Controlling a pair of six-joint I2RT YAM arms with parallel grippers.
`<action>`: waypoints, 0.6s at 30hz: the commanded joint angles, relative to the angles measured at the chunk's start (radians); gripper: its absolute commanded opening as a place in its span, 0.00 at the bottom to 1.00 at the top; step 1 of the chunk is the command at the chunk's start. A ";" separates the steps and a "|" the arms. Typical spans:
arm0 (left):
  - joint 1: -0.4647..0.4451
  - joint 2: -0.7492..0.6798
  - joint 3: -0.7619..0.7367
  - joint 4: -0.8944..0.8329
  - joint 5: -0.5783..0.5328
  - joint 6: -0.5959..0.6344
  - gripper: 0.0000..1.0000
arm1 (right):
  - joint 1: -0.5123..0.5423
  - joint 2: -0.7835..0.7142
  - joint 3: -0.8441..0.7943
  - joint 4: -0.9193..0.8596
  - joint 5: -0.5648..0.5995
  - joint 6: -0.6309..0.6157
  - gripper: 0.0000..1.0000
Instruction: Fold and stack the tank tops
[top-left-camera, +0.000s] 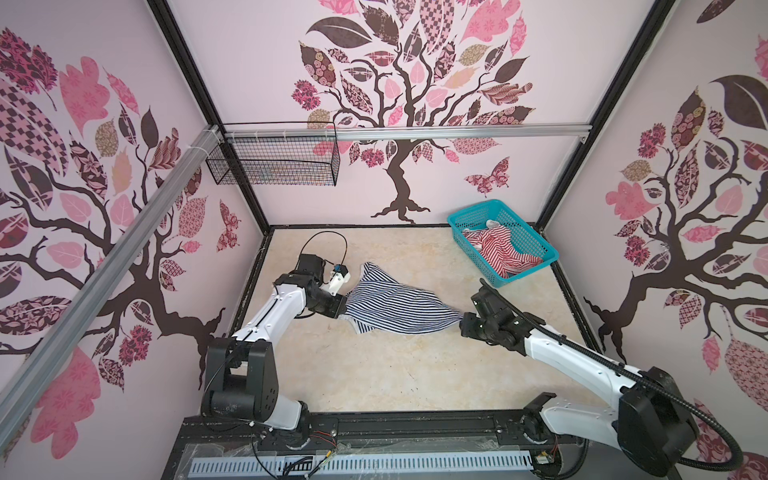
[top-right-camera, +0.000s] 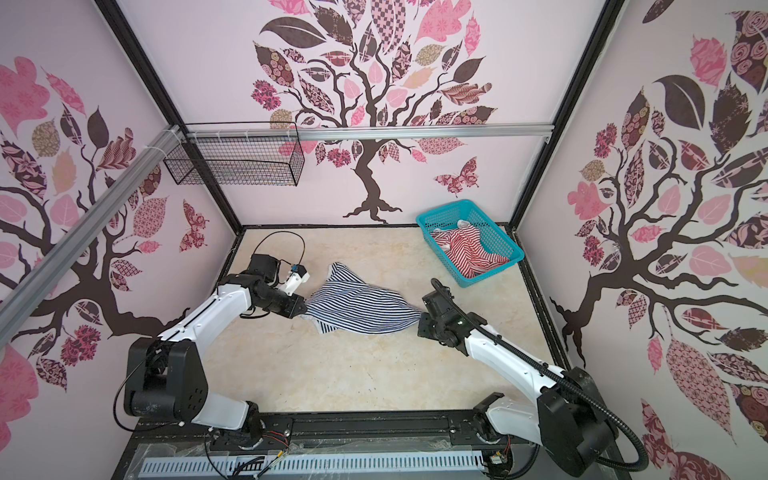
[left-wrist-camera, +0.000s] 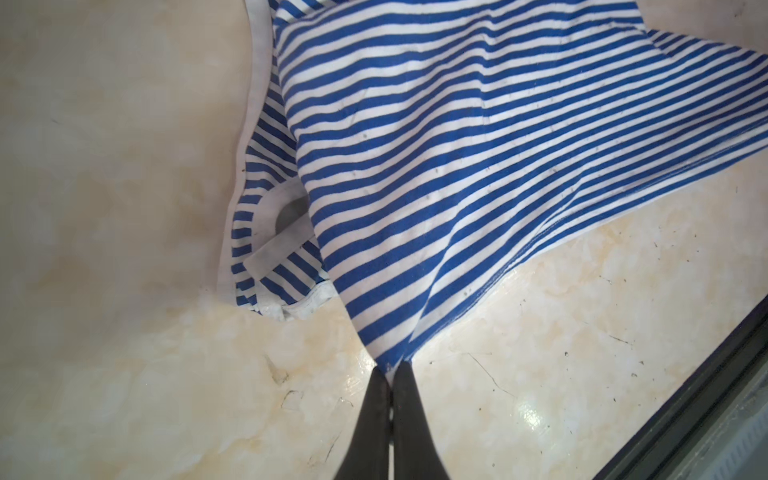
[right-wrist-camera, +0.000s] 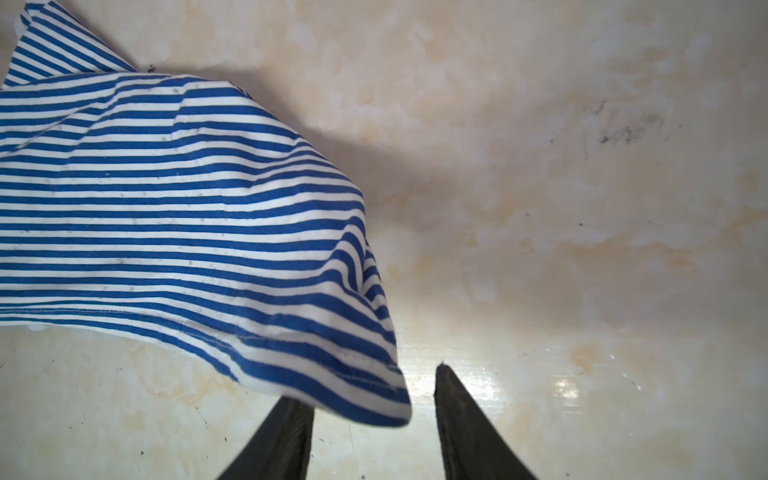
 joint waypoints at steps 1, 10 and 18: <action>0.016 -0.030 -0.036 0.000 -0.011 0.040 0.00 | -0.002 -0.051 -0.028 0.032 -0.030 0.070 0.50; 0.122 0.008 -0.061 -0.006 0.007 0.095 0.00 | -0.003 -0.168 -0.101 0.132 -0.068 0.116 0.43; 0.122 0.062 -0.104 0.033 -0.039 0.115 0.00 | -0.004 0.084 -0.081 0.184 -0.087 0.135 0.34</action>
